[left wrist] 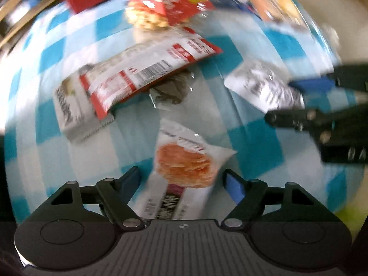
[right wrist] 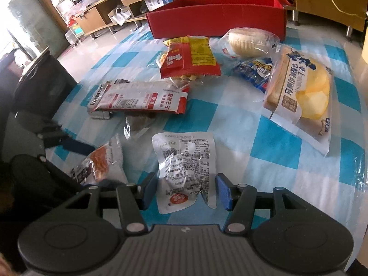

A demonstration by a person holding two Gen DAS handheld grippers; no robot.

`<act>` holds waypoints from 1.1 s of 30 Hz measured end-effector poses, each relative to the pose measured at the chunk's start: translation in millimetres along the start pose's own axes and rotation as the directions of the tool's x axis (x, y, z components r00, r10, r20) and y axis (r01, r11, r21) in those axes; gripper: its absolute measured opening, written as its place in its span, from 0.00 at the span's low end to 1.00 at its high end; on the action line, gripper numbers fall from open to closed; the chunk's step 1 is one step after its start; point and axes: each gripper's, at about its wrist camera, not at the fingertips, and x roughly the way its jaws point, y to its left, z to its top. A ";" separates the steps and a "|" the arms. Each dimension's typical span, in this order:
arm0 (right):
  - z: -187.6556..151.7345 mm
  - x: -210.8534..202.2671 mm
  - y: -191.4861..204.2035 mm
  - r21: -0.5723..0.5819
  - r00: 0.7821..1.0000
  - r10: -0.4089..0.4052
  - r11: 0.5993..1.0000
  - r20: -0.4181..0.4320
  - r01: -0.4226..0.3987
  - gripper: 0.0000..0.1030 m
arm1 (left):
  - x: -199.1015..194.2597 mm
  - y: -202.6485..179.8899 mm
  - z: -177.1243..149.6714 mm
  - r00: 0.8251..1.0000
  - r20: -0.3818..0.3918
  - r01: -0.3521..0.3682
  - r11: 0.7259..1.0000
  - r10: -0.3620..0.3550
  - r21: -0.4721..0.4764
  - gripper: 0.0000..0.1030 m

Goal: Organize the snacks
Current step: 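Grasp white noodle-snack bag with left tool while right tool holds sachet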

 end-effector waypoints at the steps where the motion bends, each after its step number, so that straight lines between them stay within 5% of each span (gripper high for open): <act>1: -0.3 -0.2 -0.3 -0.002 1.000 -0.004 1.000 0.003 0.004 0.53 | 0.0 -2.4 -3.5 1.000 0.011 -0.010 0.999 0.011 -0.038 0.84; 9: -3.6 5.8 1.5 -0.055 0.999 -0.043 0.998 0.013 0.043 0.55 | 10.4 -24.4 -12.0 0.992 0.040 -0.115 0.991 0.118 -0.068 1.00; 15: -3.0 9.0 4.4 -0.090 0.997 -0.063 0.994 0.048 0.067 0.55 | 11.0 -13.5 -16.9 0.995 0.039 -0.083 0.992 0.087 -0.100 1.00; 20: -5.3 8.4 7.7 -0.127 0.994 -0.090 0.987 0.056 0.097 0.48 | -2.6 -10.9 -15.0 0.997 0.051 -0.047 0.992 0.054 -0.116 0.86; 24: -8.1 3.0 3.8 -0.098 0.995 -0.082 0.991 0.055 0.087 0.41 | -14.4 -15.3 -18.7 0.995 0.087 -0.035 0.991 0.047 -0.130 0.58; 27: -9.3 -4.9 -1.9 -0.058 0.996 -0.053 0.997 0.068 0.057 0.32 | -18.3 -13.3 -14.9 0.995 0.093 -0.008 0.987 0.023 -0.163 0.55; 33: -11.6 -10.6 -10.8 -0.024 0.994 -0.072 0.997 0.084 0.074 0.31 | -22.2 -6.4 -1.8 0.992 0.123 -0.007 0.982 0.031 -0.187 0.51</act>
